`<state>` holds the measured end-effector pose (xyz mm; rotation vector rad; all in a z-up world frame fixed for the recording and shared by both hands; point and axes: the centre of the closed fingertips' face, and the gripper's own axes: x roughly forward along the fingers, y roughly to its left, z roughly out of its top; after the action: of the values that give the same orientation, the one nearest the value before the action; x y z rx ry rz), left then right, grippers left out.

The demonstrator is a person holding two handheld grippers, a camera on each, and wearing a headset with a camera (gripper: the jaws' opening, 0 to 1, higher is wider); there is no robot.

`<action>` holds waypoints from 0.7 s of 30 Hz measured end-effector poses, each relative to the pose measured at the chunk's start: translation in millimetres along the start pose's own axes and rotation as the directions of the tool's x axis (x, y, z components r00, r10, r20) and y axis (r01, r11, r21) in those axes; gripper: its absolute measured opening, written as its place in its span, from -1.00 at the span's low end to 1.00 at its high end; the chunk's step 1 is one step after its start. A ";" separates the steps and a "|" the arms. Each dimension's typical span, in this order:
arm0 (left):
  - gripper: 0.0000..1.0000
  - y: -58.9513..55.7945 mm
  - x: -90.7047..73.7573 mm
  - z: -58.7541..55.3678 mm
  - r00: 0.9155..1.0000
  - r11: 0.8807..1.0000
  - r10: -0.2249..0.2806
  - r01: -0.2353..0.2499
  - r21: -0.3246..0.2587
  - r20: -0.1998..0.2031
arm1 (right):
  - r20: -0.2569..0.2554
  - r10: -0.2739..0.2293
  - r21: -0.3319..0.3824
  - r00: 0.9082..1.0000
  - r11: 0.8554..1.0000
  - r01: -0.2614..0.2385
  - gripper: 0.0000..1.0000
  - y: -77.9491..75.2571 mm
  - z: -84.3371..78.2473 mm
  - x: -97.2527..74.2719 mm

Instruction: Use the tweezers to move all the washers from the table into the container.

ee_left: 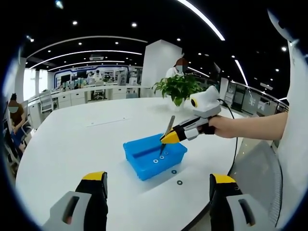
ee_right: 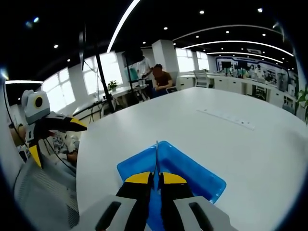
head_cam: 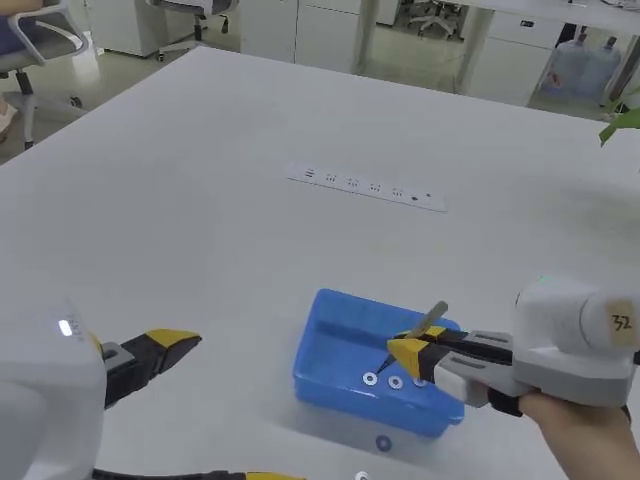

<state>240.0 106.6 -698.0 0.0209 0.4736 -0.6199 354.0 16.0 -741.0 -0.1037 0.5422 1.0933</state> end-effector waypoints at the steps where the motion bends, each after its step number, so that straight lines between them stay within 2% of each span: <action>1: 0.78 0.0 0.2 -0.4 1.000 1.000 0.000 0.000 0.001 -0.001 | 0.008 -0.001 0.002 1.000 1.000 0.001 -0.94 1.4 1.6 -2.5; 6: 0.78 -1.9 1.4 -0.6 1.000 1.000 -0.006 0.006 0.004 -0.007 | 0.042 -0.010 0.006 0.999 1.000 0.010 -0.94 7.8 7.9 -11.6; 11: 0.78 -3.8 2.9 -0.5 1.000 1.000 -0.013 0.013 0.003 -0.009 | 0.070 -0.001 0.020 0.998 1.000 0.000 -0.94 23.6 8.3 -19.1; 16: 0.77 -4.9 4.1 -0.9 1.000 1.000 -0.019 0.019 0.009 -0.013 | 0.079 0.029 0.071 0.996 0.997 -0.035 -0.94 37.8 -2.9 -19.7; 21: 0.76 -5.0 4.4 -1.1 1.000 1.000 -0.022 0.023 0.012 -0.015 | 0.034 0.055 0.092 0.998 0.994 -0.057 -0.94 48.3 -23.8 -17.5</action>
<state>239.8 100.2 -700.2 0.0321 0.4851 -0.6451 297.5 16.3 -744.6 0.0097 0.5696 1.1208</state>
